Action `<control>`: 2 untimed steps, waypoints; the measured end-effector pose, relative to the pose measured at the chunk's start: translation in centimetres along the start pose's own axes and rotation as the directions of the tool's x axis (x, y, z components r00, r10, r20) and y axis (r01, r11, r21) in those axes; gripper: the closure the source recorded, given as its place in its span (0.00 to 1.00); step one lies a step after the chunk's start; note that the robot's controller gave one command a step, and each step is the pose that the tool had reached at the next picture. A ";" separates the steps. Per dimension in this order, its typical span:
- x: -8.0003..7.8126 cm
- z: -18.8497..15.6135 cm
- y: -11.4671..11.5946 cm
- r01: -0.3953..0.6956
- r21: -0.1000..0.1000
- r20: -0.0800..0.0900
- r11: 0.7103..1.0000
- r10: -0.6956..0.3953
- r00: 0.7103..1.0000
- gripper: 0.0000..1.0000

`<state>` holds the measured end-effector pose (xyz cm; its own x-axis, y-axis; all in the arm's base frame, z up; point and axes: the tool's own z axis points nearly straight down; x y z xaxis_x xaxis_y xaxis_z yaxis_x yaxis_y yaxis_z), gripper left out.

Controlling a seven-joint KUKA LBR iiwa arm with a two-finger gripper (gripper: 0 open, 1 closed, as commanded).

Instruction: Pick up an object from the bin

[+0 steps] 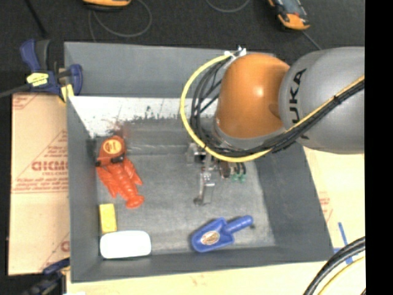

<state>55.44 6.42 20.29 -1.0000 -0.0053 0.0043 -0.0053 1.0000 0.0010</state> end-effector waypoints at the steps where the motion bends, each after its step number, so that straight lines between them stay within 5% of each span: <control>1: -0.2 -0.4 0.0 -0.001 0.000 0.007 1.000 0.001 1.000 0.00; 2: 1.6 4.4 -1.6 -0.024 -0.001 0.014 1.000 0.024 1.000 0.00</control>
Offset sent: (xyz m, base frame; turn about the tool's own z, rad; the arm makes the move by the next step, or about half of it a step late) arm -0.0439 -0.0389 -0.1122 0.0528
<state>53.79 4.82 15.89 -0.9998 0.0188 -0.0093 0.0188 0.9998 0.0022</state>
